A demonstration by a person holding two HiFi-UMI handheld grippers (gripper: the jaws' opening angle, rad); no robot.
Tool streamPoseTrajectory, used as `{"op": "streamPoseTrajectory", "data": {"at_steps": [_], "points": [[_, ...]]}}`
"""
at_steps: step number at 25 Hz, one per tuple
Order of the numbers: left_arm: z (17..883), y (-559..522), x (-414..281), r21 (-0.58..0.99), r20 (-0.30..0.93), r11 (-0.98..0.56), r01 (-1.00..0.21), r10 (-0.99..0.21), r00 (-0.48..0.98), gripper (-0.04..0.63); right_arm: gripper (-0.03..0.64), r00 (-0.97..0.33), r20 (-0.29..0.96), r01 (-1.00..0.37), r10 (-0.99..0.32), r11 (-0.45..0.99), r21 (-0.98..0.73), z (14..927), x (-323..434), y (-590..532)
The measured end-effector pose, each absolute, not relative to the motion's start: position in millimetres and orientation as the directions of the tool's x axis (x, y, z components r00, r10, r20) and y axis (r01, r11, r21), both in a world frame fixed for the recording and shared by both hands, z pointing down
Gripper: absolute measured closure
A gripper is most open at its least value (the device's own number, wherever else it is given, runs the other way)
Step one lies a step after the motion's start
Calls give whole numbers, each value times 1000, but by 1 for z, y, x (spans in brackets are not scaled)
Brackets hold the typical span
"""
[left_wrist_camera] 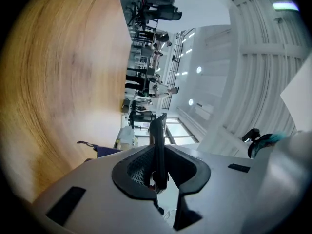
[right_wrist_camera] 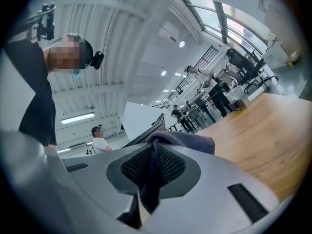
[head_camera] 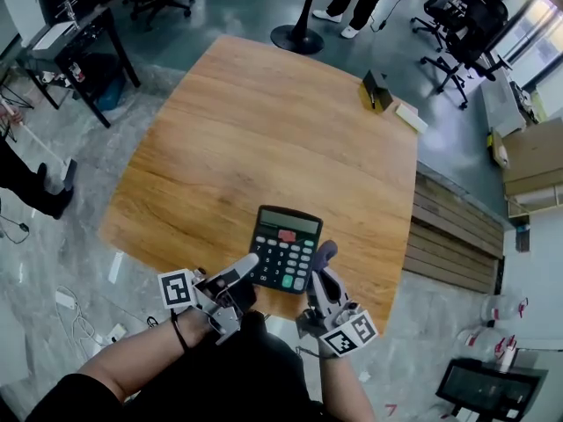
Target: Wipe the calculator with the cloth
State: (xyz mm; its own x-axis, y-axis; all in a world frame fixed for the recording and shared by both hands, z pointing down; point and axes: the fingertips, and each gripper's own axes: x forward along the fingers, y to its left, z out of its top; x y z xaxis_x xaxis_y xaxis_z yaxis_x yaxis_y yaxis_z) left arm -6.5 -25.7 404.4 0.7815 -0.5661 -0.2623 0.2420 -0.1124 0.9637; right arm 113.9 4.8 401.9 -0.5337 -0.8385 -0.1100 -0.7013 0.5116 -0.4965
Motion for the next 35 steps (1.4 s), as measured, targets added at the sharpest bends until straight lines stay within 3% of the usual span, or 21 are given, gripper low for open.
{"op": "streamPoseTrajectory", "data": {"at_steps": [7,22,30,35], "points": [[399,-16,1,954,-288,-90,286,-539,792,526,578,-586,-143,-639,-798,563,-524,402,117,-19],[403,-19,4,958,-268,-60,281,-542,797,526,578,-774,-84,-541,-627,724,-427,413,32,-9],[408,-34,-6,966,-232,-49,253,-591,773,526,578,-778,15,-618,-628,761,-199,410,23,17],[412,-45,-16,970,-209,-35,242,-632,747,526,578,-691,26,-721,-722,686,-103,408,56,19]]}}
